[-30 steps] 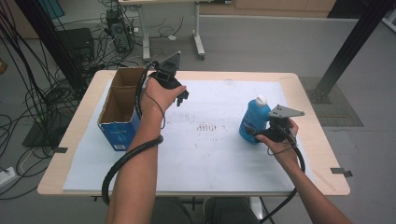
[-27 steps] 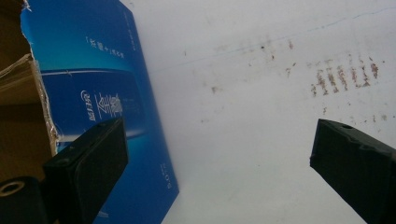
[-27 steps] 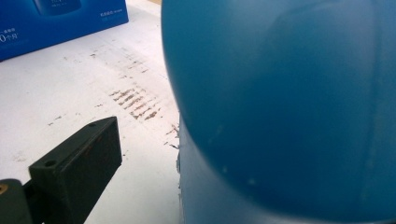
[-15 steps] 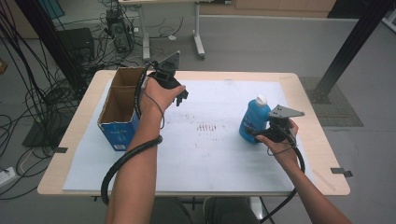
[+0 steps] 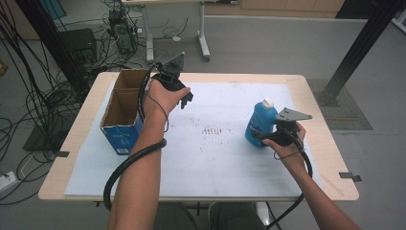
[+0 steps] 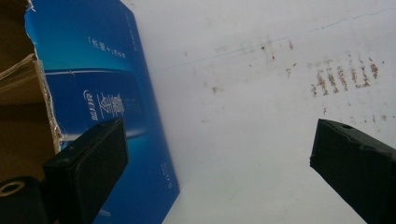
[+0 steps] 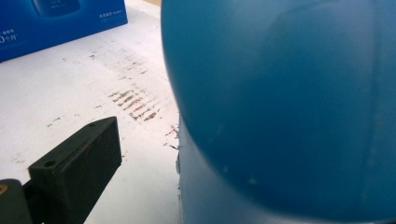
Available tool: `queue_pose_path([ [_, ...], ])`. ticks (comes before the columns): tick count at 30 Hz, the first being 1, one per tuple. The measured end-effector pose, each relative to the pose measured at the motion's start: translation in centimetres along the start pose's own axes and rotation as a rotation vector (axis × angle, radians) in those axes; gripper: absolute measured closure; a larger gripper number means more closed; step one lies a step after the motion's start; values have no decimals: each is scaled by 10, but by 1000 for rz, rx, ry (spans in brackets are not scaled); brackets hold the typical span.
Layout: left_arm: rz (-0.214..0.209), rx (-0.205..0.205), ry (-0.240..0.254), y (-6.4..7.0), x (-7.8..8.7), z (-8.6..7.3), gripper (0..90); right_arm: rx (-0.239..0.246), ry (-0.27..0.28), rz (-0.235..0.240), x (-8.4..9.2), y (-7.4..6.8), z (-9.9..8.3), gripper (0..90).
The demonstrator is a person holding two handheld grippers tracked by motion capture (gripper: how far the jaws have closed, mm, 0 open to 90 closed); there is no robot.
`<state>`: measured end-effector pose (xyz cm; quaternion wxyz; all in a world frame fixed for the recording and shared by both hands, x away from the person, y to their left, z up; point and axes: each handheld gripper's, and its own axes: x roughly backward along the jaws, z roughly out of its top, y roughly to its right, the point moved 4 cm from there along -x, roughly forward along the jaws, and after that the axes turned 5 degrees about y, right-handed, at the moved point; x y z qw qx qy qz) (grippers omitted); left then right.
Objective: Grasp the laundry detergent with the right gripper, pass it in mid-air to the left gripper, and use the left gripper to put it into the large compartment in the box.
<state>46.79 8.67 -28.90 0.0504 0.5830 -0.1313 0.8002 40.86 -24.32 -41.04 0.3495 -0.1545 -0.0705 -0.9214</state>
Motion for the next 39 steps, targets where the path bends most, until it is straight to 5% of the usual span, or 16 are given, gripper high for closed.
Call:
queue_pose_path([
  [39,3,4,7,0,1,-1,49,-7,6,-5,0,1,-1,11],
])
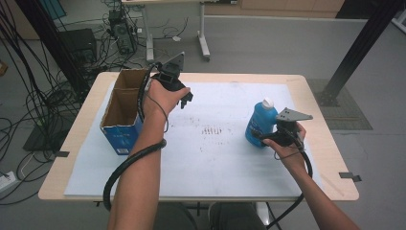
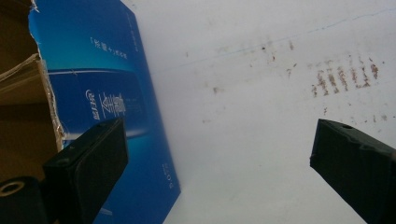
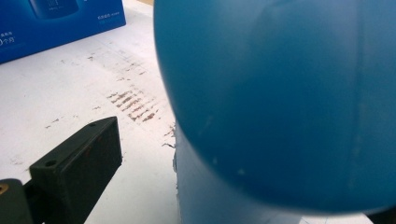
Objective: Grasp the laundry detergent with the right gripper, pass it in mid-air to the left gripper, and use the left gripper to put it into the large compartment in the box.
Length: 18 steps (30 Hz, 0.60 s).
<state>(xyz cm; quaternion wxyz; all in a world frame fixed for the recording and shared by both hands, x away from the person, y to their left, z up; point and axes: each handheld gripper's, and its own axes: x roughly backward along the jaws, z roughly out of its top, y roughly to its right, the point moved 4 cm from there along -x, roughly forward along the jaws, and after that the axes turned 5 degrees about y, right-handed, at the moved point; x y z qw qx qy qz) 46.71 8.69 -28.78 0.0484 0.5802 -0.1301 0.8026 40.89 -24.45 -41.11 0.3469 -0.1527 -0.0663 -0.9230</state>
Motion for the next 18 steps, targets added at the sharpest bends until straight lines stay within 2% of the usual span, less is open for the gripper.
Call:
queue_pose_path([
  [18,2,-3,3,0,0,0,49,-3,2,-1,0,1,-1,16],
])
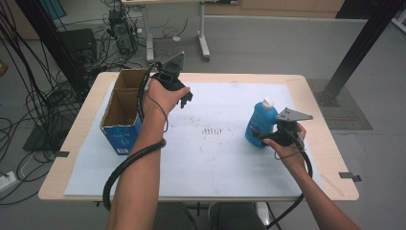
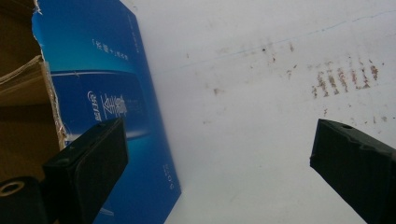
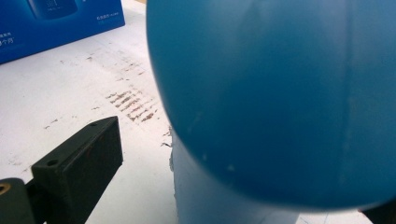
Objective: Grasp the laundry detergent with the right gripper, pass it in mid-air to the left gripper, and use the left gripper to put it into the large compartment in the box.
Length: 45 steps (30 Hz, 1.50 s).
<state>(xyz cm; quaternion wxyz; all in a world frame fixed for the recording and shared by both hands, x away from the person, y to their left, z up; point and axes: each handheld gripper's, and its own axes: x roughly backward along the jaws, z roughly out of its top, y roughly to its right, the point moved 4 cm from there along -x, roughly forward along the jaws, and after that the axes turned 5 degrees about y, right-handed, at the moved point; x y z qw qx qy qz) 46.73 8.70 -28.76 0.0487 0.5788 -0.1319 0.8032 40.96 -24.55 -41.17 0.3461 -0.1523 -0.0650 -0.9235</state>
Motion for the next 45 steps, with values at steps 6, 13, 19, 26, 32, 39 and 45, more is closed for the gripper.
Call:
queue_pose_path([
  [6,-3,2,2,2,-1,0,49,-2,0,-1,0,0,-1,19],
  [13,-1,3,6,1,0,-1,49,-3,0,-2,-1,1,-2,53],
  [19,2,-1,4,0,0,-2,49,-13,-6,-6,-1,3,-4,134],
  [26,4,-1,5,-1,-1,-4,51,0,-13,-14,-2,3,-5,246],
  [32,3,2,6,-2,1,-4,51,1,-20,-5,-4,3,-7,311],
  [39,4,-3,5,-1,0,-5,51,6,-21,1,-6,3,-9,381],
  [45,2,-8,3,-1,0,-5,51,-1,-18,3,-6,4,-10,410],
])
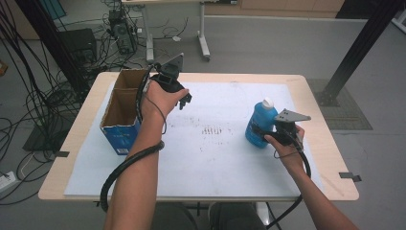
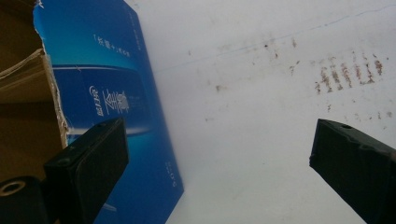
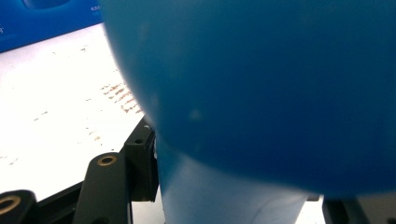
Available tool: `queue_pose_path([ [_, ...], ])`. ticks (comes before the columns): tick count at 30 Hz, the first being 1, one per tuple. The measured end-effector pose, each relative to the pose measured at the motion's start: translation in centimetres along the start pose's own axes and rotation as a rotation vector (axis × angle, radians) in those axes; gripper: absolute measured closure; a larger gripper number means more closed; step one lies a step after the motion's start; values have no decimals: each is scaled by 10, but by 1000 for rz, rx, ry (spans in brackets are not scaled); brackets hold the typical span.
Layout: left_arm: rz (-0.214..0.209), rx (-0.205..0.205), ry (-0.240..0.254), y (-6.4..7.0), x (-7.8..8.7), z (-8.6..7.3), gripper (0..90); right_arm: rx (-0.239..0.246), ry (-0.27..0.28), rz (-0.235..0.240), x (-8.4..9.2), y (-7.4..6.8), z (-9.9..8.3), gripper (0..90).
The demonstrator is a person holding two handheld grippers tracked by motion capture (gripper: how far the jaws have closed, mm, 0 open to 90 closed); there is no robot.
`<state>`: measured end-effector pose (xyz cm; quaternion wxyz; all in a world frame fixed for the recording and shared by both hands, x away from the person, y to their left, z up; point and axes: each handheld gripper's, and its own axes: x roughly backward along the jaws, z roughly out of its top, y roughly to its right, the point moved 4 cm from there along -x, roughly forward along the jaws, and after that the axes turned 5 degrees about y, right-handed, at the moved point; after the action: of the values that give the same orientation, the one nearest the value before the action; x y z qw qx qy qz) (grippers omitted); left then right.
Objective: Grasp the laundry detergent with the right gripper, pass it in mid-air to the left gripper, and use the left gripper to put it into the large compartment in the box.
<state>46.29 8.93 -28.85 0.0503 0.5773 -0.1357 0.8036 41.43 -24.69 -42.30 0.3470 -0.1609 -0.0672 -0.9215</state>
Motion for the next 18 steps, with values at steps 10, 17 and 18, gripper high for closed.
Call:
queue_pose_path([
  [10,1,-3,5,2,2,1,52,-7,3,6,0,1,0,419],
  [17,3,-2,10,3,5,1,51,-10,3,6,0,1,0,423],
  [18,4,-2,12,3,5,1,51,-10,3,6,0,1,0,423],
])
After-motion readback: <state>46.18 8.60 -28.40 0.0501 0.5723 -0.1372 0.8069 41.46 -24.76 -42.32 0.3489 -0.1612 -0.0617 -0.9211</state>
